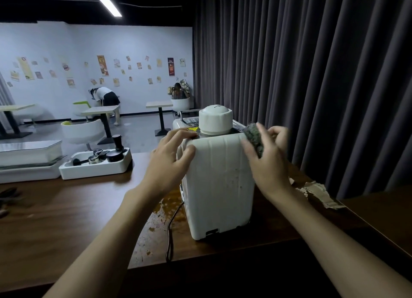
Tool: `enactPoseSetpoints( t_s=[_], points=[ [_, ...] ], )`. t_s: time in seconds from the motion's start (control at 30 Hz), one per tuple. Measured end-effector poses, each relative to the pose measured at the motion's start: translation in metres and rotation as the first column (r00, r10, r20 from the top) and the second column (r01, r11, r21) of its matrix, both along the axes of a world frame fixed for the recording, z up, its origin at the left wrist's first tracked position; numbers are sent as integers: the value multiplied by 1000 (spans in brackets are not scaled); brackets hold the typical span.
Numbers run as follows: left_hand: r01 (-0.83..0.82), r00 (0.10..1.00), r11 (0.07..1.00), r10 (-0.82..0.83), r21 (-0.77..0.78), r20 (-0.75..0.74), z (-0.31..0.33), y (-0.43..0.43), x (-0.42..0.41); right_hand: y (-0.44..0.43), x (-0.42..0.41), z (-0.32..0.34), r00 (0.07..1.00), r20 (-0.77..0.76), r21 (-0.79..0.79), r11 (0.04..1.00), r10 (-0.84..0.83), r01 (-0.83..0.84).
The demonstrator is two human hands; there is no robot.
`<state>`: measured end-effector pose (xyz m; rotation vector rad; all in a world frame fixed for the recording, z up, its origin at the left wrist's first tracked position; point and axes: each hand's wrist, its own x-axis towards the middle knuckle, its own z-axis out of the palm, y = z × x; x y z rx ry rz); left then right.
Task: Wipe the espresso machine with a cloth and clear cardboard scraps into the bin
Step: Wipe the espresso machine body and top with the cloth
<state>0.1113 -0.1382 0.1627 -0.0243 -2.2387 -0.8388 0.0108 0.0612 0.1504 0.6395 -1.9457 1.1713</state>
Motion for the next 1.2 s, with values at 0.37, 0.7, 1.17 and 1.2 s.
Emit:
enactPoseSetpoints(
  t_s=[0.37, 0.7, 1.17, 1.2],
  points=[
    [-2, 1000, 1000, 3, -17, 21, 0, -5, -3, 6, 11, -1, 989, -90, -31, 992, 119, -122],
    [33, 999, 999, -32, -3, 22, -1, -9, -5, -21, 20, -23, 978, -209, -150, 988, -8, -24],
    [19, 997, 1000, -19, 3, 72, 2, -9, -4, 7, 12, -6, 952, -113, 177, 949, 284, -262],
    [21, 997, 1000, -21, 0, 73, 2, -9, -3, 7, 11, -5, 952, -129, 189, 949, 277, -251]
  ],
)
